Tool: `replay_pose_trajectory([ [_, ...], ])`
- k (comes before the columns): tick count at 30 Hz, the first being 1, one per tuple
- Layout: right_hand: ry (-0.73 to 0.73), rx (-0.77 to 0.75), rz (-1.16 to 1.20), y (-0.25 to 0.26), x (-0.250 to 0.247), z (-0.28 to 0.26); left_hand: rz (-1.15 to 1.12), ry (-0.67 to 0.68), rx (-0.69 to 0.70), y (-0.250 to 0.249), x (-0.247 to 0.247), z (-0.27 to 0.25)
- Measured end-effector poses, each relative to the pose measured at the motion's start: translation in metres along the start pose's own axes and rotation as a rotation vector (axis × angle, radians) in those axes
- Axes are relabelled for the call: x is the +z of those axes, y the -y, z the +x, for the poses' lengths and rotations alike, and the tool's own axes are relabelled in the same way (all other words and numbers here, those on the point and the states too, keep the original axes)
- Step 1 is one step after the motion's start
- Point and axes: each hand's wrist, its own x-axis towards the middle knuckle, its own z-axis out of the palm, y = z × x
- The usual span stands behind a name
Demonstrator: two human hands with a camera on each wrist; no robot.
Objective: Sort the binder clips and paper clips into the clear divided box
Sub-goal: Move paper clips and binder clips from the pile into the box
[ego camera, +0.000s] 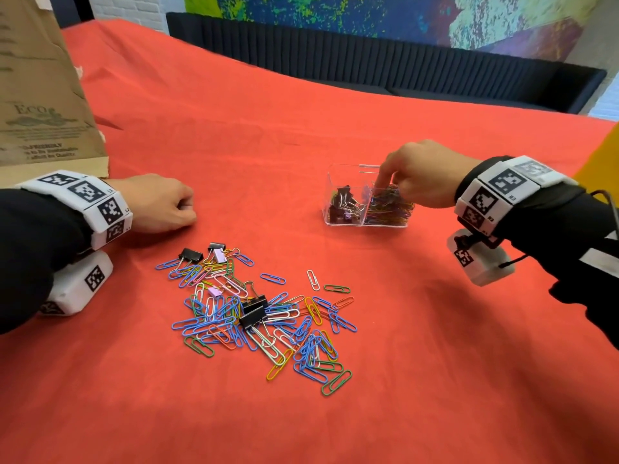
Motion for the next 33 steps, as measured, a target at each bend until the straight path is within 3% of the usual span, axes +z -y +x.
replay_pose_trajectory([
  [4, -0.156, -0.041, 0.052, 0.006, -0.01, -0.006, 0.007, 0.001, -0.002, -0.003, -0.002, -0.001],
  [6, -0.168, -0.104, 0.107, 0.025, -0.013, -0.016, 0.009, 0.005, -0.002, -0.004, -0.002, -0.002],
  [8, -0.051, -0.18, 0.159, 0.054, -0.013, -0.028, 0.008, -0.001, -0.001, -0.004, -0.002, -0.002],
  [12, 0.394, -0.308, 0.103, 0.114, -0.006, -0.05, -0.008, -0.016, -0.005, -0.002, 0.0, -0.001],
  [15, 0.532, -0.36, -0.033, 0.133, -0.001, -0.064, -0.019, -0.012, -0.008, -0.003, 0.0, -0.001],
  [22, 0.467, -0.461, -0.016, 0.146, 0.014, -0.079, -0.024, -0.008, -0.013, -0.004, -0.001, -0.001],
  [27, 0.365, -0.451, 0.021, 0.138, 0.018, -0.072, -0.03, -0.007, -0.017, -0.004, 0.0, -0.002],
  [33, 0.369, -0.346, 0.322, 0.104, -0.006, -0.058, -0.029, -0.008, -0.014, -0.003, 0.001, -0.001],
])
